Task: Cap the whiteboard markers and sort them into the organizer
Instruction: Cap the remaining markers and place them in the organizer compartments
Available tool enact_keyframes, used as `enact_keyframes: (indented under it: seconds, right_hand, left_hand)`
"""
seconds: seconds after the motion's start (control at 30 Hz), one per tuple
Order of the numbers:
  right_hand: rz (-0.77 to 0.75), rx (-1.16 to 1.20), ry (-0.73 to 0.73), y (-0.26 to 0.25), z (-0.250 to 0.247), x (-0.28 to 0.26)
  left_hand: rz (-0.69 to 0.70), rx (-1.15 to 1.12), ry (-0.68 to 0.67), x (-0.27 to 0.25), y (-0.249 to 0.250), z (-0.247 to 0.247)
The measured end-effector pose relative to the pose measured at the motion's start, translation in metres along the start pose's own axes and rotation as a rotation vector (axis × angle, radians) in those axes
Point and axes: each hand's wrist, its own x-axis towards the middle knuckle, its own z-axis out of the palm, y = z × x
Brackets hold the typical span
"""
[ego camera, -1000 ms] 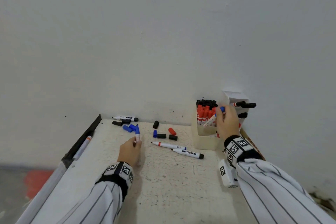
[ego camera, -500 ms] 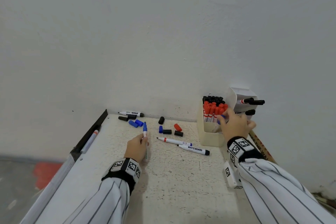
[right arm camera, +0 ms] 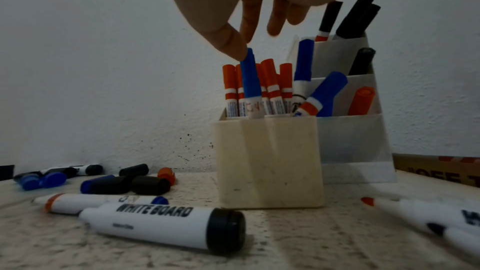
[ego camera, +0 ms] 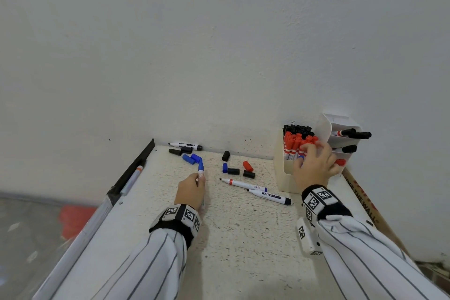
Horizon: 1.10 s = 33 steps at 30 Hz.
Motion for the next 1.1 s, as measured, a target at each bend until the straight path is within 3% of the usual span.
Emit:
enact_keyframes:
  seconds: [0.23,0.37,0.43,0.57,0.67,0.97,1.1]
  right_hand:
    - [-0.208,0.184,-0.015,-0.016,0.011,-0.017]
    - [-0.379,0.342,-0.106,-0.032,0.021,-0.026]
    - [-0.41,0.413,-0.233,-0.042,0.027,-0.028]
    - [-0.314,0.452,-0.693,-0.075,0.043,-0.032]
    - [-0.31,0.43,-0.9,-0.102,0.059,-0.033]
    - [-0.384,0.38,-1.17,-0.16,0.119,-0.038]
    - [-0.401,0.279,-1.207,-0.172,0.132,-0.04]
  left_hand:
    - [-0.016,-0.02,0.079,-0.002,0.001,-0.004]
    - [-0.054,-0.008,0.145,-0.001,0.0,-0.005]
    - [-0.1,0.011,0.164,-0.001,0.001,-0.006]
    - [-0.181,0.019,0.222,-0.002,0.002,-0.007]
    - [-0.212,0.037,0.205,0.0,0.001,-0.006]
    - [-0.233,0.021,0.227,0.001,-0.001,-0.005]
    - [-0.231,0.008,0.229,0.003,-0.005,-0.003]
